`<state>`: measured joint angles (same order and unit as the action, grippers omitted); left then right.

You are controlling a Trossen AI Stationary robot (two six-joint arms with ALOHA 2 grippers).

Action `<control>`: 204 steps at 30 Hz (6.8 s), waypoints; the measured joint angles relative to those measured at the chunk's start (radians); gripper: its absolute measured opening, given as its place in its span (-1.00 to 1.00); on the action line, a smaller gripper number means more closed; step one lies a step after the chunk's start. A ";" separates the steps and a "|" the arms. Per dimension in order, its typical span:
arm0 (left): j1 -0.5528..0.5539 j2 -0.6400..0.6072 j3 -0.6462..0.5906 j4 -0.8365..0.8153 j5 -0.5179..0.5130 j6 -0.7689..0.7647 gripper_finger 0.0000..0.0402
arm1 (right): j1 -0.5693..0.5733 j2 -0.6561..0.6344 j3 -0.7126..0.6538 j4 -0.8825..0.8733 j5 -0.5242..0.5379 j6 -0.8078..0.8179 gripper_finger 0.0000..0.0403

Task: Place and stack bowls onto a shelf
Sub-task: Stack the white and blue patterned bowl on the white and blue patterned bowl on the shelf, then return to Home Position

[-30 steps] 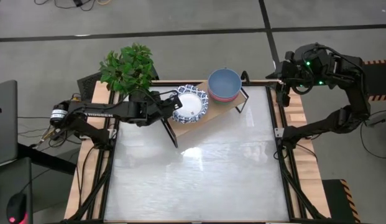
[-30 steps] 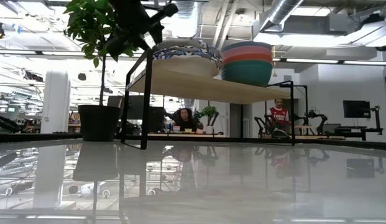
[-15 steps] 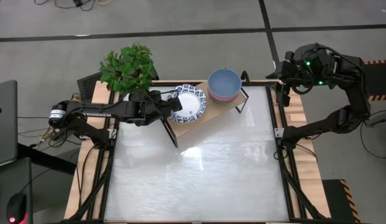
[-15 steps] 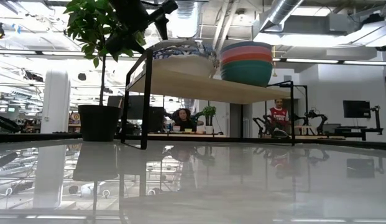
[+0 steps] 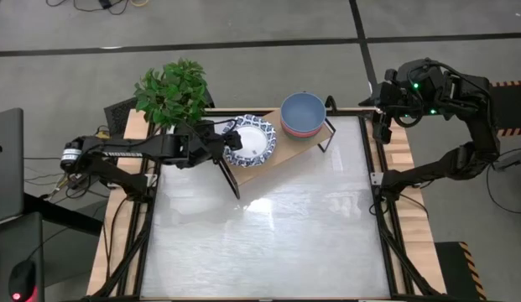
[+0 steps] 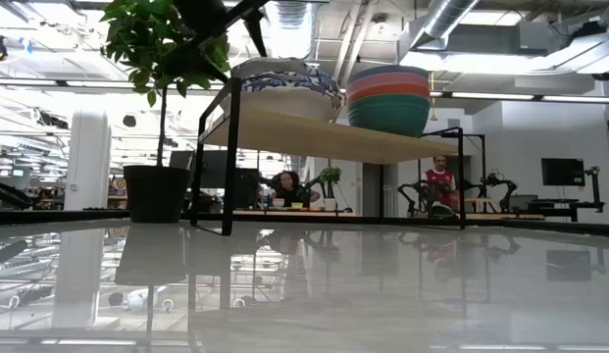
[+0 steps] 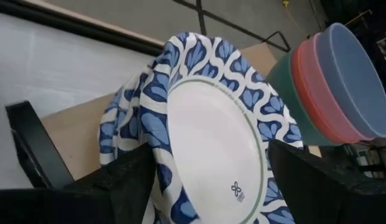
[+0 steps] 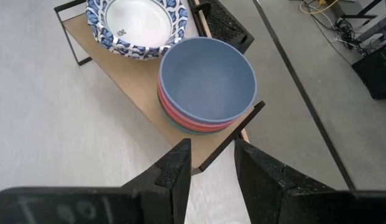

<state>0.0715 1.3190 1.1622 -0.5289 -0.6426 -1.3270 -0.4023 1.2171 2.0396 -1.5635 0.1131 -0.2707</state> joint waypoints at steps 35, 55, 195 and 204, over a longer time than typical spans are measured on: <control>-0.036 -0.227 0.000 -0.076 0.306 0.179 0.46 | 0.000 0.000 0.000 0.081 0.000 -0.009 -0.26; -0.254 -0.386 -0.083 0.301 0.230 0.966 0.46 | -0.101 -0.278 -0.421 0.433 -0.452 0.143 -0.26; -0.367 -1.313 -1.155 0.587 0.479 1.278 0.46 | 0.214 -1.211 -2.035 1.580 -0.090 0.349 -0.26; -0.367 -1.313 -1.155 0.588 0.479 1.235 0.46 | 0.214 -1.211 -2.035 1.579 -0.090 0.349 -0.26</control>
<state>-0.2955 0.0059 0.0067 0.0589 -0.1638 -0.0921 -0.1879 0.0063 0.0044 0.0158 0.0235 0.0788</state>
